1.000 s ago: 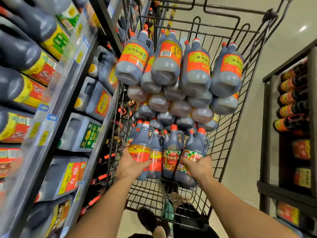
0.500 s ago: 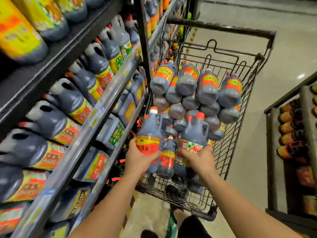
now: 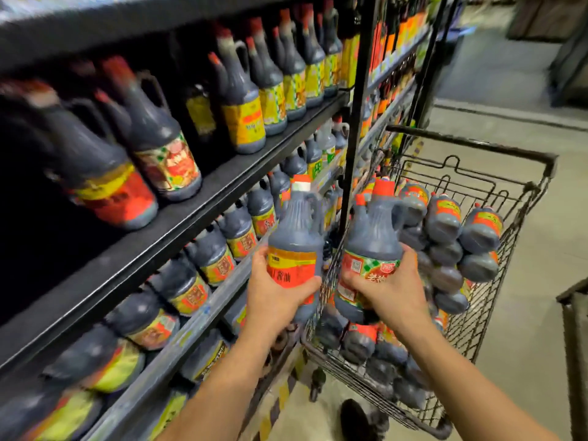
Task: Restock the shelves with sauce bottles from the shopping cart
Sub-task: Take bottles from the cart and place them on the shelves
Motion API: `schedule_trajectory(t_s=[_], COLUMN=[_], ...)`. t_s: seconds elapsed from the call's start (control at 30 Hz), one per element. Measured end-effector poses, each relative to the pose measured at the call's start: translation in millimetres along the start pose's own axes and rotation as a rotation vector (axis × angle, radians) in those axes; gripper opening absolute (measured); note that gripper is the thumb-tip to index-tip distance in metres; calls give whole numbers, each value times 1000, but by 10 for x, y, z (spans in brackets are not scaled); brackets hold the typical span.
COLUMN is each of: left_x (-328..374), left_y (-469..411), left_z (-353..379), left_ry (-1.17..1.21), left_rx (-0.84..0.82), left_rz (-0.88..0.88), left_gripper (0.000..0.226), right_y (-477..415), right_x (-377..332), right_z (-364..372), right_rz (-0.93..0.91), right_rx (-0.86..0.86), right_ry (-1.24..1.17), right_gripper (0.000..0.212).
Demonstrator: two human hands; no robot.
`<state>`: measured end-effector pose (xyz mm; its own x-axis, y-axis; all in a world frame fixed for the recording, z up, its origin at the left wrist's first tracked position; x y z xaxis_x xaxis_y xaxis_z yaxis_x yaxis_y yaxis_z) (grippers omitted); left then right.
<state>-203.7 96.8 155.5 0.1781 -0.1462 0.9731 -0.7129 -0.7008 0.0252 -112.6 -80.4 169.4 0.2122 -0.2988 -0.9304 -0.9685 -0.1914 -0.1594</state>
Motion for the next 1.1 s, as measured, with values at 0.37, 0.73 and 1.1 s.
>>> schedule_trajectory(t_s=[0.37,0.73,1.1], left_x=[389,416,452], left_y=[575,972,1063], left_z=[-1273,-2281,-2786], left_ry=[71,57,29], left_rx=[208,587,827], left_rz=[144,172,161], left_gripper=[88,88,84], right_y=[514,903,900], right_x=[-993,-1615,-2039], right_z=[602,1372,1897], right_rz=[-338,-501,-548], right_rx=[-280,-606,-773], right_ry=[-173,-306,-363], right_gripper=[93,94,93])
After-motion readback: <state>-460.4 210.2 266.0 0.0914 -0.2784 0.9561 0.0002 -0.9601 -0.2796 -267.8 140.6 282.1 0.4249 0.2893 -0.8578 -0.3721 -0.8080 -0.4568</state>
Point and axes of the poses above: each hand's wrist, its own y-axis away from the middle knuckle, its own z-axis out of the palm, x = y × z, the point moved 1 cm from there along -y, towards the middle knuckle, and after that the axes turned 7 degrees about -z, right-handed, at the moved point
